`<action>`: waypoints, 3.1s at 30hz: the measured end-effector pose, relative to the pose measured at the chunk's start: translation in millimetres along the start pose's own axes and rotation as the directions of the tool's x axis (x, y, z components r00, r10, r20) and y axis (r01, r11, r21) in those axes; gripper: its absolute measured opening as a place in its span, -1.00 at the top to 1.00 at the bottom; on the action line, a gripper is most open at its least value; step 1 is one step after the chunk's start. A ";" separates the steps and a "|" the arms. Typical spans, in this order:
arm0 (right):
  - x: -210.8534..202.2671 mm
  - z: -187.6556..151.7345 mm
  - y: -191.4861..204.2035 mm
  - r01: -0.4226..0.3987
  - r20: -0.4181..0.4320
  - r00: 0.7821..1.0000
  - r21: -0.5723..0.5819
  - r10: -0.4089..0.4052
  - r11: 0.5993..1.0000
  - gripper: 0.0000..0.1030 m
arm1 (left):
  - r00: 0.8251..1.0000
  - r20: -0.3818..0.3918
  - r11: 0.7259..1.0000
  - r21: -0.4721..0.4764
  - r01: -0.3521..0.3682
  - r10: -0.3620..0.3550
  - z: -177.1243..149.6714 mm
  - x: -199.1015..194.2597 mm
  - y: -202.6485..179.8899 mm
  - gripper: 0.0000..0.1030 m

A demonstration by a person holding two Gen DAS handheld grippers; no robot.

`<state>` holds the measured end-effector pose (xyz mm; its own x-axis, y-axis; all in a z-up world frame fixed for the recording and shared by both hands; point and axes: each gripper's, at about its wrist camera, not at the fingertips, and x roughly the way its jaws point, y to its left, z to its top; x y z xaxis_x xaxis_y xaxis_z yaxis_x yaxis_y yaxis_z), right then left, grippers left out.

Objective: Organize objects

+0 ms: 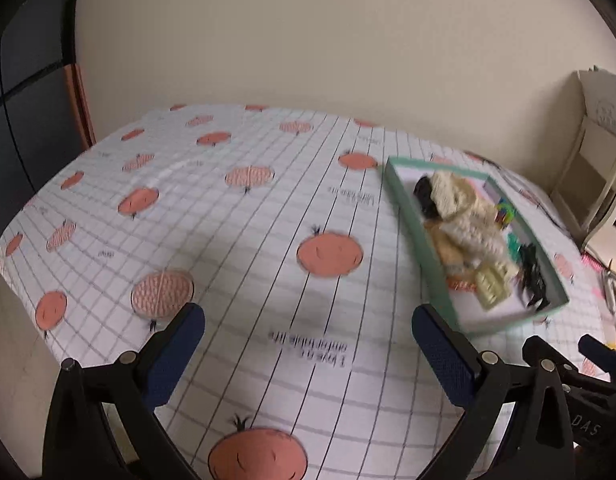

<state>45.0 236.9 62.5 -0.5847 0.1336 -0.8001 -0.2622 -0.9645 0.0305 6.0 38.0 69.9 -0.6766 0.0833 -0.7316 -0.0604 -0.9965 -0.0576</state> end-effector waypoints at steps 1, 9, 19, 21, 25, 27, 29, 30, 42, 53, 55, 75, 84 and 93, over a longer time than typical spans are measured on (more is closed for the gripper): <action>2.8 -5.7 1.6 0.005 -0.008 1.000 -0.009 -0.005 1.000 -1.00 | 1.000 -0.008 1.000 0.007 -0.001 0.001 -4.2 2.1 -0.4 -1.00; 25.8 -28.1 4.2 0.052 -0.083 0.995 -0.019 -0.054 0.998 -1.00 | 0.997 -0.065 0.997 0.068 -0.031 0.035 -29.3 16.2 -2.8 -1.00; 41.3 -33.7 -1.0 0.079 -0.104 0.991 -0.009 -0.079 0.997 -1.00 | 0.989 -0.147 0.998 0.059 -0.014 0.022 -42.4 38.6 0.5 -1.00; 43.0 -34.1 -0.5 0.083 -0.105 0.991 -0.011 -0.084 0.996 -1.00 | 0.988 -0.151 0.998 0.061 -0.011 0.020 -43.7 40.1 -0.2 -1.00; 46.8 -35.9 -3.1 0.088 -0.108 0.990 -0.002 -0.088 0.996 -1.00 | 0.988 -0.154 0.999 0.050 -0.004 0.012 -43.7 41.5 1.3 -1.00; 49.6 -37.0 -4.8 0.090 -0.115 0.989 -0.001 -0.090 0.996 -1.00 | 0.989 -0.150 0.999 0.046 -0.002 0.009 -42.9 42.3 2.2 -1.00; 52.2 -37.8 -7.4 0.081 -0.124 0.989 0.008 -0.079 0.997 -1.00 | 0.989 -0.150 0.999 0.035 -0.001 0.006 -42.5 43.3 4.2 -1.00; 52.9 -37.6 -8.7 0.078 -0.125 0.989 0.016 -0.076 0.997 -1.00 | 0.988 -0.152 1.000 0.030 0.001 0.004 -42.2 44.1 4.8 -1.00; 55.3 -37.6 -7.9 0.069 -0.115 0.991 0.013 -0.067 0.998 -1.00 | 0.982 -0.184 0.998 0.052 -0.028 0.037 -52.7 54.7 4.1 -1.00; 55.9 -37.2 -8.2 0.073 -0.108 0.992 0.016 -0.071 0.997 -1.00 | 0.984 -0.175 0.998 0.044 -0.037 0.044 -52.1 56.6 4.0 -1.00; 55.8 -37.7 -8.2 0.073 -0.106 0.992 0.016 -0.071 0.997 -1.00 | 0.984 -0.175 0.998 0.042 -0.039 0.045 -52.3 56.3 3.7 -1.00; 55.9 -37.9 -8.5 0.074 -0.104 0.992 0.016 -0.072 0.997 -1.00 | 0.984 -0.174 0.998 0.040 -0.040 0.046 -51.6 57.7 4.8 -1.00; 56.0 -37.9 -8.8 0.074 -0.104 0.992 0.016 -0.072 0.997 -1.00 | 0.984 -0.174 0.998 0.043 -0.037 0.044 -51.4 56.9 6.0 -1.00; 56.0 -37.9 -8.9 0.074 -0.104 0.992 0.015 -0.072 0.997 -1.00 | 0.984 -0.175 0.998 0.044 -0.037 0.044 -51.4 56.9 6.3 -1.00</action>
<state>43.7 244.4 -5.3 -0.4816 0.1783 -0.8580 -0.3163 -0.9485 -0.0196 4.8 36.2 -7.0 -0.5402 0.0374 -0.8407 -0.0675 -0.9977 -0.0009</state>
